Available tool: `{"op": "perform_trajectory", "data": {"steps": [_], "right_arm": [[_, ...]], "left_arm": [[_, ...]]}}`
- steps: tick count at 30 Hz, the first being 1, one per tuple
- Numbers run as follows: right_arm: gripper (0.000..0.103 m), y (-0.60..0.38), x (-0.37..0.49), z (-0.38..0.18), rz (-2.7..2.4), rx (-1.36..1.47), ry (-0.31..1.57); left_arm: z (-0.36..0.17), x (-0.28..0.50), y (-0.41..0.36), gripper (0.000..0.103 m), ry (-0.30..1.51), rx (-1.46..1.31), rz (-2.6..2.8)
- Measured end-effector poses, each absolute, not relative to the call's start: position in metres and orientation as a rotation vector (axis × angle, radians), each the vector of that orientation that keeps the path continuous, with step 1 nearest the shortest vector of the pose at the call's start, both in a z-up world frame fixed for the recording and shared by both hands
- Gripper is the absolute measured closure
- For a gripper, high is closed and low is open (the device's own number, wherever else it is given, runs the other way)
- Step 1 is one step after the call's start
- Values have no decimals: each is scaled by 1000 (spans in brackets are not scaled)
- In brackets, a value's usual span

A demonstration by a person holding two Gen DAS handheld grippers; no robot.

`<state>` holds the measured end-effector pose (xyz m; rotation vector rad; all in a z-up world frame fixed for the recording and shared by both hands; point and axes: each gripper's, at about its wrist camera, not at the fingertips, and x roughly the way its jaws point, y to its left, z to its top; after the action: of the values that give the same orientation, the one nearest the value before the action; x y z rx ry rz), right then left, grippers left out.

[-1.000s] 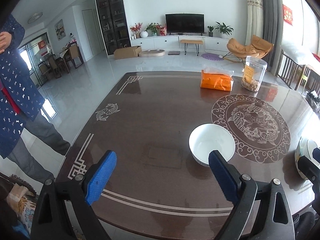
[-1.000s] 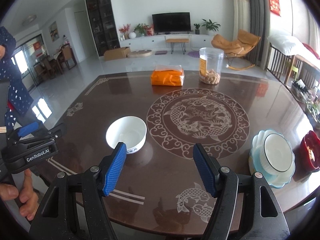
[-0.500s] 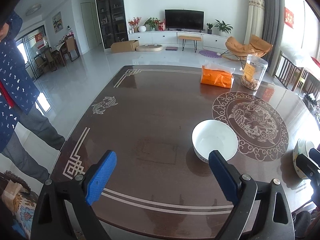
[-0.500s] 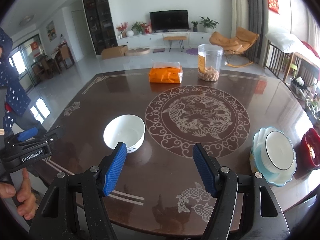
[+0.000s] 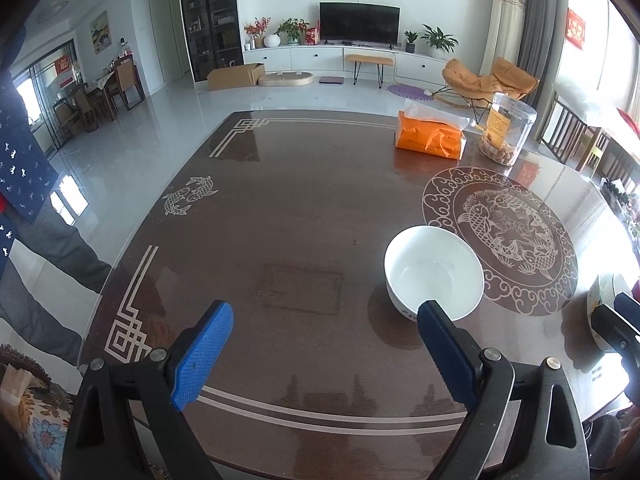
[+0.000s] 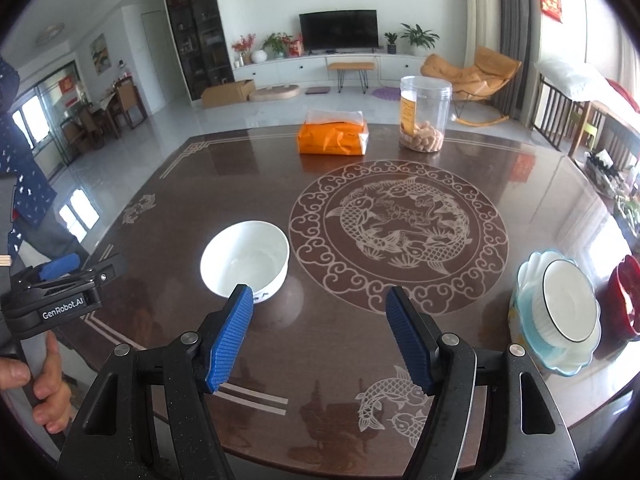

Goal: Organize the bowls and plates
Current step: 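Move both tools over the plain white bowl, then lower both tools and close them on the plain white bowl's rim, then carry the plain white bowl with both tools over the bowl stack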

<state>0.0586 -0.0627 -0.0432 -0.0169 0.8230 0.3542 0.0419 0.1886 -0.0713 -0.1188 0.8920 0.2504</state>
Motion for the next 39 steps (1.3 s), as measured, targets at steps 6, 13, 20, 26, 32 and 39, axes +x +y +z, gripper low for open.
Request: {"op": "perform_trajectory", "data": {"steps": [6,13,20,26,32,39], "right_arm": [[31,-54,67,-52,360,-35,842],[31,-54,84,-52,374,-14,839],[31,-33,132,-86,484,19,953],[49,-6,182,-137,532,23,1130],[78,6,200,-164,595,106,1244],[90,1,185,-155,569,137,1241]], "left_arm": [[-88,56,192,10,941,-128,221],[-88,68,189,10,939,-128,180],[-122,113,187,10,1007,-143,98],[-155,143,191,34,1079,-216,72],[-182,158,185,84,1132,-323,-4],[-166,152,166,96,1123,-333,10]]}}
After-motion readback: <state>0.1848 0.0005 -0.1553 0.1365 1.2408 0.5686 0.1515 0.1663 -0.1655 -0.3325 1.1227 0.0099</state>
